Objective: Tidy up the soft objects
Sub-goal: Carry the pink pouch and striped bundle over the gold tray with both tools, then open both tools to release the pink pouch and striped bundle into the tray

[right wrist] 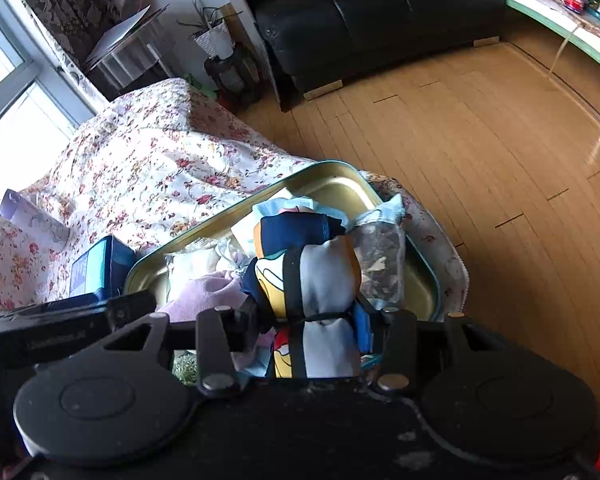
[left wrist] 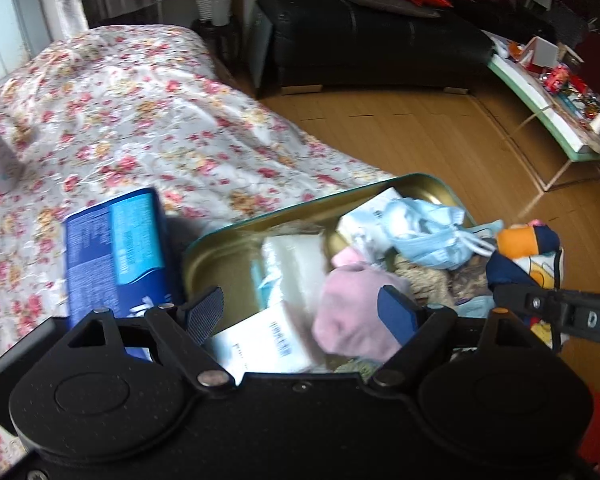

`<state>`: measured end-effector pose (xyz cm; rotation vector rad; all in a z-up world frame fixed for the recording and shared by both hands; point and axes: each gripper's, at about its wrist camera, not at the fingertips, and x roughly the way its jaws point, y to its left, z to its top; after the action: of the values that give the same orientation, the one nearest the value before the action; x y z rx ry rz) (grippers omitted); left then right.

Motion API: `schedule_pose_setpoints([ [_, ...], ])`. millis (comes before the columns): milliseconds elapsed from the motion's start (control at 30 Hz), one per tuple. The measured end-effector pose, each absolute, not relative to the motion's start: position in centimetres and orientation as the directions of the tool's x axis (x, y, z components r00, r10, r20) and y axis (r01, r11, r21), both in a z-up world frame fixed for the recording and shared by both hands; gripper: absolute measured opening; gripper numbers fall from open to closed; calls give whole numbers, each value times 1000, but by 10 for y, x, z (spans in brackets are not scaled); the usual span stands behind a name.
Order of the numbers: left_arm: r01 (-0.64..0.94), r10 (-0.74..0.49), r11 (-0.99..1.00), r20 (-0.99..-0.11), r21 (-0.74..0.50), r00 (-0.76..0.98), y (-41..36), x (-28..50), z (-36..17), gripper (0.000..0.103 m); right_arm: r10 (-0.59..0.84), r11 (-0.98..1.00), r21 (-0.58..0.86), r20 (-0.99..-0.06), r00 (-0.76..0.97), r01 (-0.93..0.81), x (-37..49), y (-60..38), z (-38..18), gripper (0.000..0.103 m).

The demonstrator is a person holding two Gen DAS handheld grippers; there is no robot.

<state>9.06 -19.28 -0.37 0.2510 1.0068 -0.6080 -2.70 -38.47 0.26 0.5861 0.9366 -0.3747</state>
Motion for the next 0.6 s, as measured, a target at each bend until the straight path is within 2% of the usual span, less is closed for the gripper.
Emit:
schedule_pose_setpoints([
  [67, 574, -348, 816, -847, -64, 401, -187, 88, -3, 80, -56, 795, 298, -831, 554, 528, -20, -381, 2, 51],
  [100, 570, -343, 820, -847, -58, 407, -185, 87, -3, 80, -67, 797, 293, -826, 559, 528, -18, -380, 1, 61],
  [167, 564, -333, 824, -846, -46, 417, -181, 84, -3, 80, -89, 804, 273, -822, 562, 528, -13, -378, 0, 67],
  [600, 517, -281, 856, -855, -18, 436, -170, 67, -4, 81, -130, 797, 214, -852, 507, 565, -23, -375, -4, 71],
])
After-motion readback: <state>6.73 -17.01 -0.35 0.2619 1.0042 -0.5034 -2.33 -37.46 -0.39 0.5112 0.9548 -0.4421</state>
